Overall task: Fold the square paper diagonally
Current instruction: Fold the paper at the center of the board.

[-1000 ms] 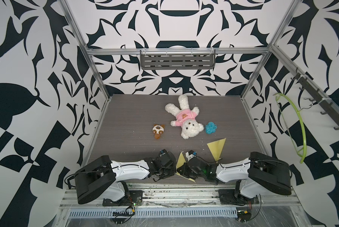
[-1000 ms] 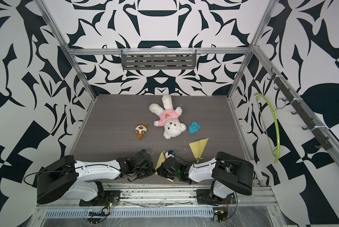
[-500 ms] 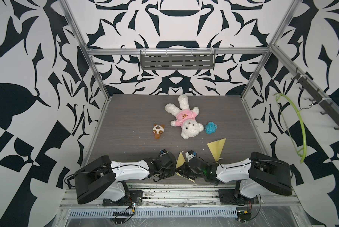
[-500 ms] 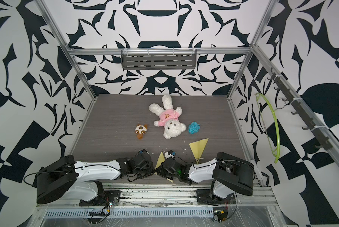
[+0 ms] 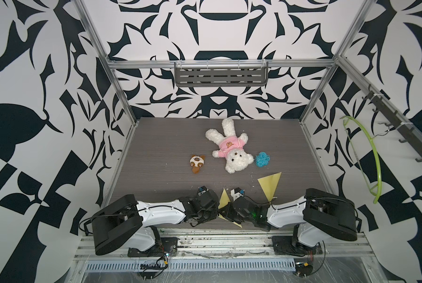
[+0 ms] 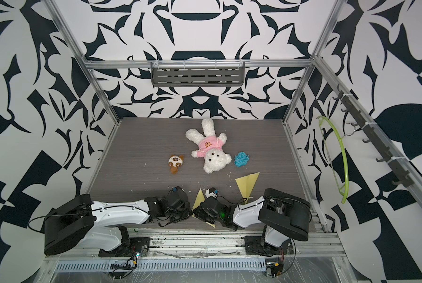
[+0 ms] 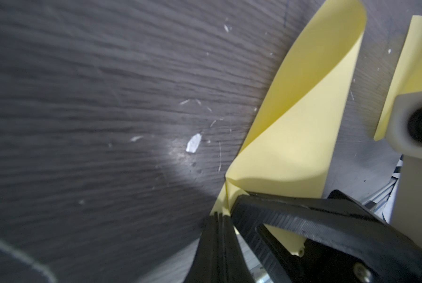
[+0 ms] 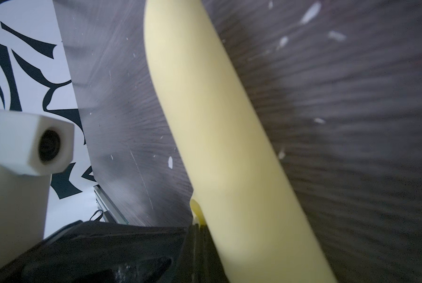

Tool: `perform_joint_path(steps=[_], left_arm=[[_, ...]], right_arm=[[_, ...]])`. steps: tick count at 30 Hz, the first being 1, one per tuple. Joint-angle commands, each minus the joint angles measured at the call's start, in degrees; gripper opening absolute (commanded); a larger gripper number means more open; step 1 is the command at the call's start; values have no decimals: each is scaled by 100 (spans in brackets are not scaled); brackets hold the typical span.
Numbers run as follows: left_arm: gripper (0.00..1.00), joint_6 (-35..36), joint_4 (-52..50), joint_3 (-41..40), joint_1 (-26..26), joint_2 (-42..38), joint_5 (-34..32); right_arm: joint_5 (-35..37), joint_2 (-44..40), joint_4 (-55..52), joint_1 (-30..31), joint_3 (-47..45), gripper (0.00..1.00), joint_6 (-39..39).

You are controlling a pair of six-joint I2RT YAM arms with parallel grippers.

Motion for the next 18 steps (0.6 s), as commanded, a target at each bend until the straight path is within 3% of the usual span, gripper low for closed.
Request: perform_joint_path(steps=[1, 9, 16, 18], left_arm=[[0, 65, -494, -155, -48, 120, -3], [0, 135, -986, -32, -41, -169, -239], [0, 118, -1335, 34, -17, -867, -501], [0, 83, -1368, 56, 13, -1003, -519]], right_arm=[[-71, 242, 82, 173, -27, 0, 86], [-118, 286, -365, 258, -16, 0, 122], [-131, 229, -433, 258, -43, 26, 177], [-123, 207, -445, 258, -47, 27, 181]])
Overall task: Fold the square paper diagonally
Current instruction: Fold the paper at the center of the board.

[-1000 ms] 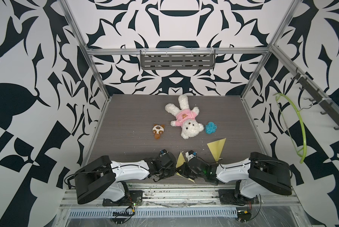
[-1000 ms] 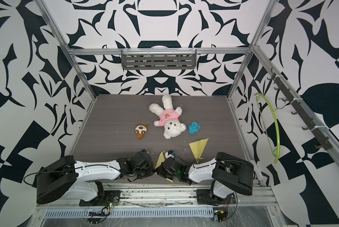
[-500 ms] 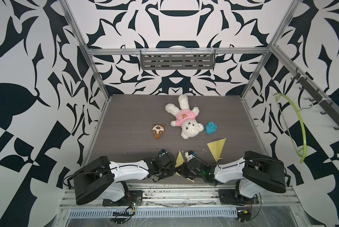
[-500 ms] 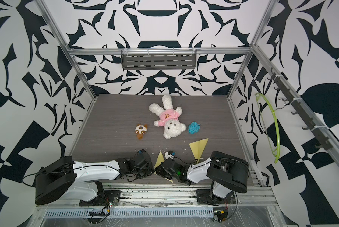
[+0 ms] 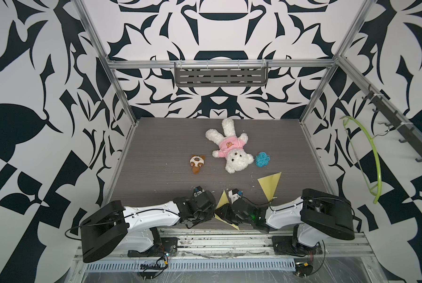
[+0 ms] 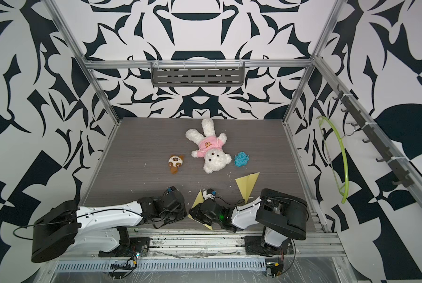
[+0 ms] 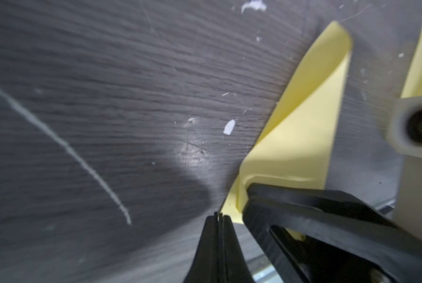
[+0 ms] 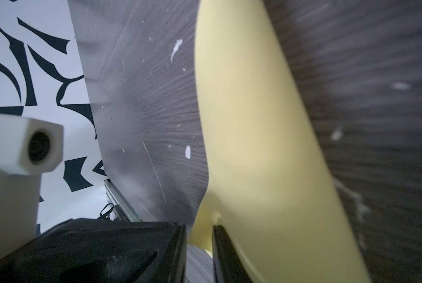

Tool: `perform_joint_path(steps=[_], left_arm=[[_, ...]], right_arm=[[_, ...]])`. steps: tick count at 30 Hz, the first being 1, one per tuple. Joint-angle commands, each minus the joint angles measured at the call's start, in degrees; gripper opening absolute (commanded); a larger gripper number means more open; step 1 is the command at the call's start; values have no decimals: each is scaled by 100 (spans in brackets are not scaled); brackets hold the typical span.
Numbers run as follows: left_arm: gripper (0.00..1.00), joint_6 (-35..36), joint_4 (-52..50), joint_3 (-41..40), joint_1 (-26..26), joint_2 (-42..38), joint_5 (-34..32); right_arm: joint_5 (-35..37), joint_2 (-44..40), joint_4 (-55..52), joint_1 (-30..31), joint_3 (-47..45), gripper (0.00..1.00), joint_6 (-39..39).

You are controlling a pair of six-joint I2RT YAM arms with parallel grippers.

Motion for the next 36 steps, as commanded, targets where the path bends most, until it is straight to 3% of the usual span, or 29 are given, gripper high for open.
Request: perform_joint_path(steps=[1, 4, 9, 25, 36], left_arm=[[0, 3, -353, 53, 48, -246, -181], [0, -113, -160, 51, 118, -340, -127], [0, -354, 69, 169, 182, -163, -28], [3, -221, 322, 394, 200, 808, 432], [21, -348, 341, 185, 200, 451, 287]], right_arm=[[-164, 84, -722, 64, -93, 26, 17], [-133, 58, -790, 64, -93, 20, 24], [-67, -17, -867, 64, -145, 0, 58], [-34, -161, -997, 64, -138, 0, -53], [-49, -136, -1003, 64, -93, 0, -90]])
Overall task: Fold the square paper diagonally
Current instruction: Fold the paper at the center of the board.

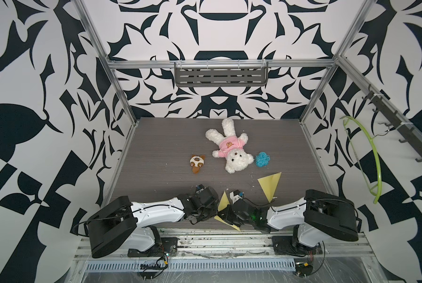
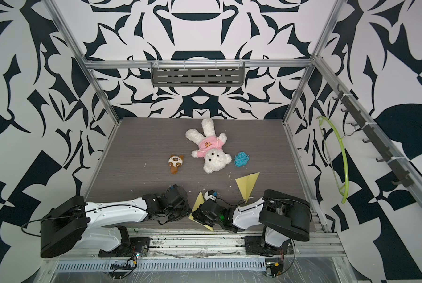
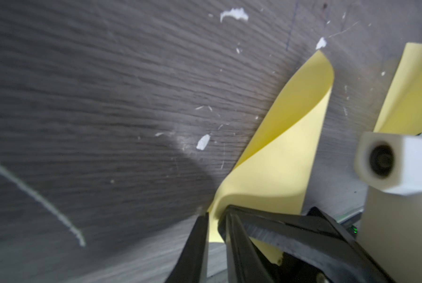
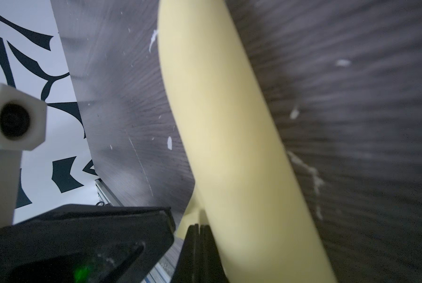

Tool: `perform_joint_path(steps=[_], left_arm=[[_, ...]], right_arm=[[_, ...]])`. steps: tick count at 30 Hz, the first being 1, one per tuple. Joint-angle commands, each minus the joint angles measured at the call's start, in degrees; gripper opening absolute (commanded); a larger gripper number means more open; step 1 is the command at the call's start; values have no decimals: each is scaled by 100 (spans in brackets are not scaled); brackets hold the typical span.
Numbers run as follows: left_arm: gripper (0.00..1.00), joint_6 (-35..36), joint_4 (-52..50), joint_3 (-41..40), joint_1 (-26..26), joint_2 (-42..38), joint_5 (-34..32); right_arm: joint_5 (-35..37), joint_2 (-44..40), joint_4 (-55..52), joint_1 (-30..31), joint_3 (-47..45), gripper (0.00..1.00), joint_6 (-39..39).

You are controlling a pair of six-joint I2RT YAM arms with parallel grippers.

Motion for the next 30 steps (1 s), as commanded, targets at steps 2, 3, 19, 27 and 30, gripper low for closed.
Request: perform_joint_path(steps=[2, 3, 19, 27, 30], left_arm=[[23, -20, 24, -85, 12, -60, -10], [23, -20, 46, -68, 14, -36, -2], [22, 7, 90, -96, -40, 223, 41], [23, 94, -155, -141, -49, 125, -90], [23, 78, -147, -165, -49, 115, -72]], right_arm=[[-30, 51, -584, 42, -54, 0, -123], [-30, 57, -583, 37, -54, 0, -123], [-40, 68, -549, 37, -27, 0, -136], [-34, 48, -547, 37, -45, 0, -138], [-30, 41, -549, 38, -45, 0, -149]])
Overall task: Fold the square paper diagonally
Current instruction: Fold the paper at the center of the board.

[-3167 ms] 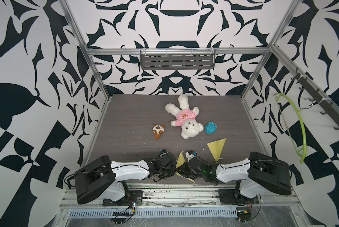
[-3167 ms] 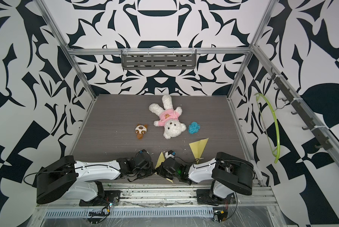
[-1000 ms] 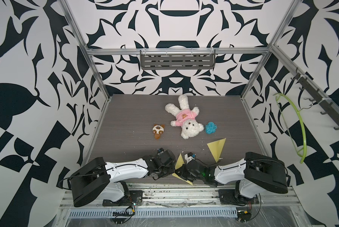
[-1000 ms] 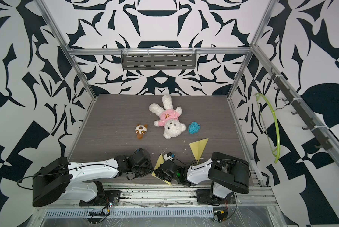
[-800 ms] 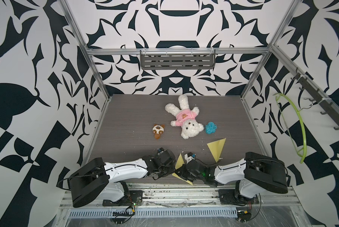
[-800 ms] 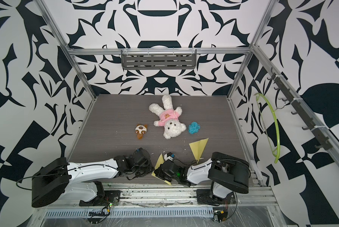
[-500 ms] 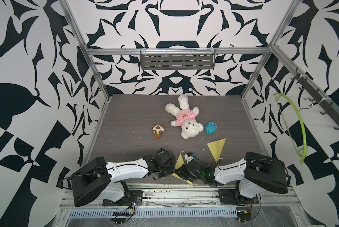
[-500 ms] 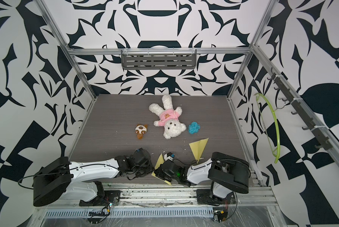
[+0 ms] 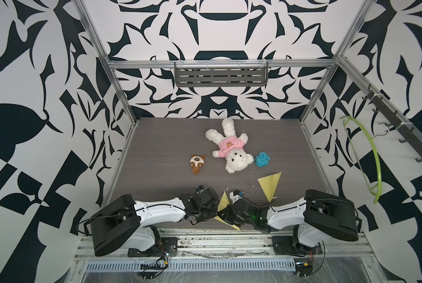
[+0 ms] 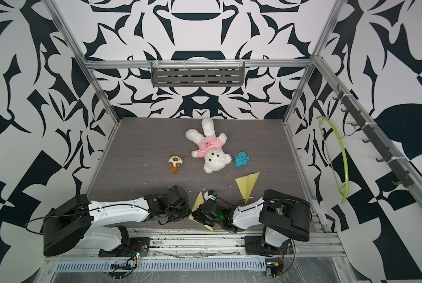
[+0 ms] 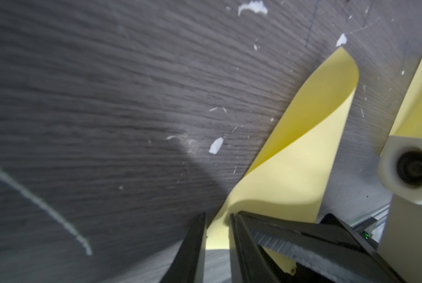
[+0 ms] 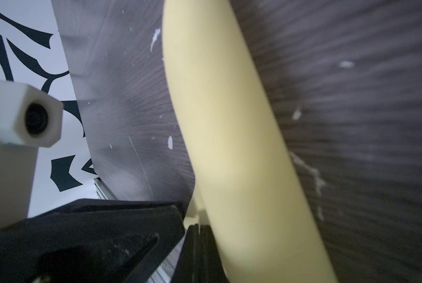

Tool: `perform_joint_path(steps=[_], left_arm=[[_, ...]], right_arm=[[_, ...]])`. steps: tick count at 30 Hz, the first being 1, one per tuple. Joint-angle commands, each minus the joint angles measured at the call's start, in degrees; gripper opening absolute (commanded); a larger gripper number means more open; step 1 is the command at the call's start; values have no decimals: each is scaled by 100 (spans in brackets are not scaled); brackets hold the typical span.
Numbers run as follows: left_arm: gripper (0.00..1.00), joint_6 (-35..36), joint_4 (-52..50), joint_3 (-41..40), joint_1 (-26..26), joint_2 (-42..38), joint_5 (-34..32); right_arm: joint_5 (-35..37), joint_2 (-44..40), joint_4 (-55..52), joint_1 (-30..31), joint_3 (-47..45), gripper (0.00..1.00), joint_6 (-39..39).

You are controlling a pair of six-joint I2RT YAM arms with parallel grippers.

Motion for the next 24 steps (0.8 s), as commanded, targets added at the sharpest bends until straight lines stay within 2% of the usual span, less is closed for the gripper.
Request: perform_joint_path(steps=[1, 15, 21, 24], left_arm=[[23, 51, -139, -133, -20, -67, -44], [25, 0, 0, -179, -20, -90, -42], [18, 16, 98, -140, -21, 86, 49], [18, 16, 50, -158, -21, 35, 36]], right_arm=[[-28, 45, -551, 37, -36, 0, -99], [-45, 82, -530, 37, -27, 0, -108], [-54, 94, -524, 37, -18, 0, -108], [-54, 94, -530, 38, -10, 0, -116]])
